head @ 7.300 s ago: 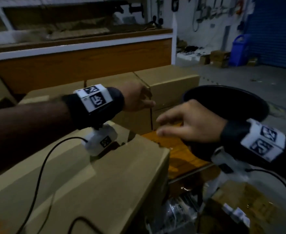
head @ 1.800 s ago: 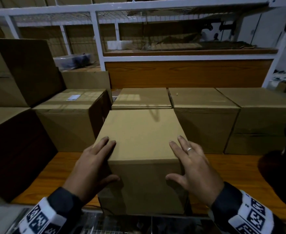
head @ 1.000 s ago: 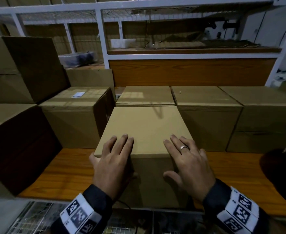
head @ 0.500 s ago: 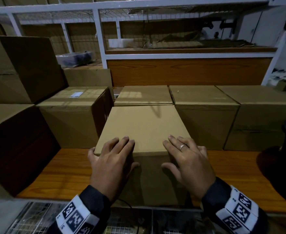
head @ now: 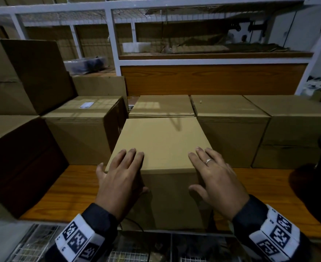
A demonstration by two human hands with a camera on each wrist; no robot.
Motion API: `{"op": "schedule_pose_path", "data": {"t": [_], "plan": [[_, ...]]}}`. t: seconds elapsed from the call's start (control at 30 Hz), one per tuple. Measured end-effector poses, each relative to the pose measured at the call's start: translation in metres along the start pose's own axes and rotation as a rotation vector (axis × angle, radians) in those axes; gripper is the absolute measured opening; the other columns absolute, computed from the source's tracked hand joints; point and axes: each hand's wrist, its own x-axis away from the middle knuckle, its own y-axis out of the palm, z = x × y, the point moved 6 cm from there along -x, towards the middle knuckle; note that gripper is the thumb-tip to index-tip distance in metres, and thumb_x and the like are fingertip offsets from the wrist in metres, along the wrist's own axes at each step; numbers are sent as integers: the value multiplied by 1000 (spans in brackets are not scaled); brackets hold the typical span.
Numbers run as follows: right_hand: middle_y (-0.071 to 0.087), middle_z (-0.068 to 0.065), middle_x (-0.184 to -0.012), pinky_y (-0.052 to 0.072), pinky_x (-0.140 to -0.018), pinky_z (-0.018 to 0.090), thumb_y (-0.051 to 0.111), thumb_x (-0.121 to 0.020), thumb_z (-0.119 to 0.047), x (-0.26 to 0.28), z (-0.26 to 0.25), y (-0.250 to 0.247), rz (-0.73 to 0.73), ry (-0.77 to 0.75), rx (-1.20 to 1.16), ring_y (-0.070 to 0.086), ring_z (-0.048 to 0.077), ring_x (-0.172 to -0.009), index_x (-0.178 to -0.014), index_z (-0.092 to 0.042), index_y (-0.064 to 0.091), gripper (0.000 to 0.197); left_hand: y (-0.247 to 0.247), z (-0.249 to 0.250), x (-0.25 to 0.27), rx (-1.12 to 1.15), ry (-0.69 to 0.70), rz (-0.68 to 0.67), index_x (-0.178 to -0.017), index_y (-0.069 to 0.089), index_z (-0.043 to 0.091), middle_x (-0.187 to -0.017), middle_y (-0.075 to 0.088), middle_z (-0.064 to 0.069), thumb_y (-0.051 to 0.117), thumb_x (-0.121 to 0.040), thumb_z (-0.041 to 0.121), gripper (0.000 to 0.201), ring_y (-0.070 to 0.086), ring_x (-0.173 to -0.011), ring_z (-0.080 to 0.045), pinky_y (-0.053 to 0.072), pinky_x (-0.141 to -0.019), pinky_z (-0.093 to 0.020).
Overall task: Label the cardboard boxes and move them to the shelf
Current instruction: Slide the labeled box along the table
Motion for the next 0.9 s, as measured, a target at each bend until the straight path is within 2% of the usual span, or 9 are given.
{"op": "schedule_pose_path", "data": {"t": [0.03,0.1,0.17,0.27,0.3,0.47,0.53,0.63,0.9], "plan": [[8,-1,-160,24,-114,36,61,-88,-45,0,0,0,-20,-8,-10,3,21,-147,-153,-26,7,86,-2,1,0,-3,1,-6,-151,2,35,-160,1,9,63,-82,52,94,-2,-146,-17,14,-113,-55],[1,-1,-161,19,-116,34,58,-90,-46,0,0,-1,-42,-18,-1,-3,19,-147,-152,-26,0,88,-3,2,-1,-10,16,-2,-151,1,33,-160,1,8,64,-82,51,96,-1,-146,-17,20,-112,-53],[-1,-1,-161,18,-116,33,59,-89,-46,-2,1,1,-56,-18,-7,-4,20,-147,-152,-26,-3,90,-2,2,-1,-19,25,2,-151,3,32,-160,3,6,67,-79,50,98,2,-146,-19,24,-110,-53],[-4,1,-161,18,-116,35,60,-88,-46,-4,3,4,-76,-13,3,-6,21,-147,-152,-25,-5,94,1,0,-3,-29,34,22,-151,17,28,-158,19,1,80,-66,47,107,16,-144,-25,33,-102,-58],[-6,1,-161,19,-116,36,61,-87,-46,-5,4,5,-84,-12,4,-6,22,-147,-152,-25,-6,95,2,-1,-4,-41,31,21,-150,17,28,-158,19,0,81,-63,48,110,17,-144,-26,35,-101,-58],[-8,2,-160,20,-116,37,65,-83,-50,-11,10,8,-109,-2,16,-8,23,-147,-151,-27,-9,103,3,-6,-10,-75,-13,-30,-150,-8,29,-159,-4,6,71,-70,59,117,-2,-145,-23,29,-111,-44],[-8,2,-161,20,-116,36,66,-82,-51,-14,13,8,-115,-5,12,-8,22,-147,-151,-27,-9,105,5,-8,-14,-66,-21,-35,-151,-9,27,-159,-3,4,71,-69,59,119,-2,-146,-26,26,-114,-43],[-7,1,-161,21,-116,35,67,-81,-51,-17,16,9,-129,-4,-8,-9,21,-147,-152,-27,-7,105,5,-11,-18,-62,-40,-69,-151,-6,26,-160,-3,1,72,-70,57,116,-2,-146,-31,13,-118,-42],[-5,1,-161,25,-117,37,71,-78,-48,-21,17,11,-144,-35,-31,-9,21,-147,-152,-26,-5,109,1,-7,-20,-82,-66,-91,-149,-8,29,-158,-6,4,76,-71,48,116,1,-144,-34,36,-108,-46]]}}
